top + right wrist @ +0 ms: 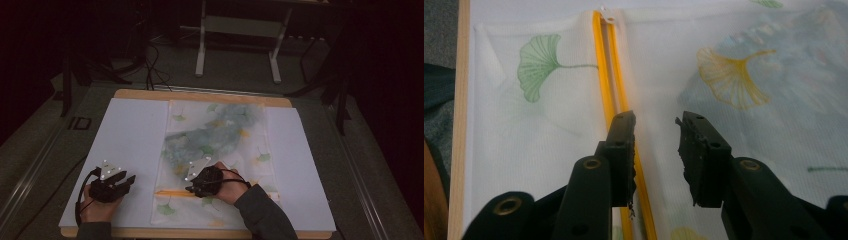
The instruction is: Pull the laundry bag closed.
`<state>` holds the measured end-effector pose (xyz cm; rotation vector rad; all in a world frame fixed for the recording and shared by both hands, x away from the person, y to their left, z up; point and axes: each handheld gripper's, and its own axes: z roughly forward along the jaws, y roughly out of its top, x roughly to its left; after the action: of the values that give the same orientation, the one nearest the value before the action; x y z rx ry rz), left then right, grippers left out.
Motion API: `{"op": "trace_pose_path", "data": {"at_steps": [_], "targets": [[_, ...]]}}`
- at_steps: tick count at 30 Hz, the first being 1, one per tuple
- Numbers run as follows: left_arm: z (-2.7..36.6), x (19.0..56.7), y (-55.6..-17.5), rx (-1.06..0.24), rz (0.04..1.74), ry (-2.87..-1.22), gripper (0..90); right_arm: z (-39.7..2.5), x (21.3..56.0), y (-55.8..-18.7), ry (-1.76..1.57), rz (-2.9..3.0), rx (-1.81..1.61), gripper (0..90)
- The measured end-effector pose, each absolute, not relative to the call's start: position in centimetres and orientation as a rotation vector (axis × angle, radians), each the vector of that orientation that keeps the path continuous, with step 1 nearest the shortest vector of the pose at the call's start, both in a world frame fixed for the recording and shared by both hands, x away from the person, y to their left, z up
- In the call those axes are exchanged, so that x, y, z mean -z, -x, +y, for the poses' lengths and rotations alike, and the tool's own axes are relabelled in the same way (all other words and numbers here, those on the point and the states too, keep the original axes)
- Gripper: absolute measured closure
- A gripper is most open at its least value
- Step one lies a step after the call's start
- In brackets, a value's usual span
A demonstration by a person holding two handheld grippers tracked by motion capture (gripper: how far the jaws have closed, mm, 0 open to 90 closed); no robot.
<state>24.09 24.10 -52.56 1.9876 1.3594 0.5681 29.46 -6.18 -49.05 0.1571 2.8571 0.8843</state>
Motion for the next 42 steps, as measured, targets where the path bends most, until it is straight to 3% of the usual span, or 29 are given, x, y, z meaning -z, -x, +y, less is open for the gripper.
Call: {"op": "trace_pose_path", "data": {"at_steps": [42], "targets": [[23.9,52.5,-24.1,-0.555,1.340,-1.999,60.5,-0.3,48.8,-29.4,-0.021,2.893,-0.882,73.9]]}}
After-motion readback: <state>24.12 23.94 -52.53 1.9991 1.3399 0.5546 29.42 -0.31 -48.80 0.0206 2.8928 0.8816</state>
